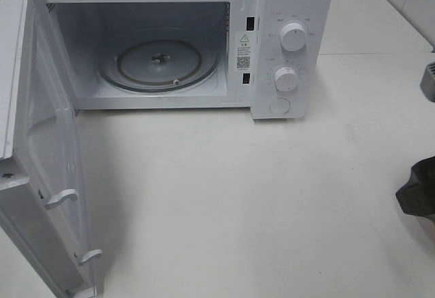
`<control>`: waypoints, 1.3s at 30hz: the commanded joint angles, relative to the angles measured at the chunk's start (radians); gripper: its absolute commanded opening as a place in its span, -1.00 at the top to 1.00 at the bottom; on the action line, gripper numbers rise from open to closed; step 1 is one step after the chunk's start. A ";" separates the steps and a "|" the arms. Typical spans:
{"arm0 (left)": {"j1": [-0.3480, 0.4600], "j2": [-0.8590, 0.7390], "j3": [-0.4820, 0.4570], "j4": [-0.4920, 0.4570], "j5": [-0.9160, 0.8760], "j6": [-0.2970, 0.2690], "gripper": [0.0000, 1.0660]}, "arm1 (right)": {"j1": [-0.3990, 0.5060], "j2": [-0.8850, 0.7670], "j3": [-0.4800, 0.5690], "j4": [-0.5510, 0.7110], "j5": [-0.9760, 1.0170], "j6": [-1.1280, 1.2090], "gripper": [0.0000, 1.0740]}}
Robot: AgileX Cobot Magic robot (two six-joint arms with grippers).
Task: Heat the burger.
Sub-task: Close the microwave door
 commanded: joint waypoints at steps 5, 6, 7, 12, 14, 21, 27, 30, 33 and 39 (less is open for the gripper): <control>0.002 -0.003 0.002 0.001 -0.011 0.000 -0.87 | -0.005 -0.158 -0.059 0.106 0.115 -0.145 -0.47; 0.002 -0.003 0.002 0.001 -0.011 0.000 -0.87 | -0.005 -0.209 -0.057 0.105 0.141 -0.155 -0.47; 0.002 -0.003 0.002 0.001 -0.011 0.000 -0.87 | -0.005 -0.209 -0.057 0.105 0.141 -0.155 -0.47; 0.002 -0.003 0.002 0.001 -0.011 0.000 -0.87 | -0.008 -0.388 -0.025 0.092 0.168 -0.165 -0.46; 0.002 -0.003 0.002 0.001 -0.011 0.000 -0.87 | -0.008 -0.441 -0.003 0.093 0.170 -0.164 -0.45; 0.002 -0.003 0.002 0.001 -0.011 0.000 -0.87 | -0.008 -0.576 0.062 0.094 0.194 -0.147 -0.42; 0.002 -0.003 0.002 0.002 -0.011 0.000 -0.87 | -0.130 -0.675 0.073 0.096 0.201 -0.148 -0.42; 0.002 -0.003 0.002 0.002 -0.011 0.000 -0.87 | -0.211 -0.741 0.073 0.097 0.200 -0.167 -0.42; 0.002 -0.003 0.002 0.002 -0.011 0.000 -0.87 | -0.267 -0.816 0.075 0.110 0.198 -0.188 -0.42; 0.002 -0.003 0.002 0.002 -0.011 0.000 -0.87 | -0.348 -0.938 0.076 0.137 0.196 -0.224 -0.42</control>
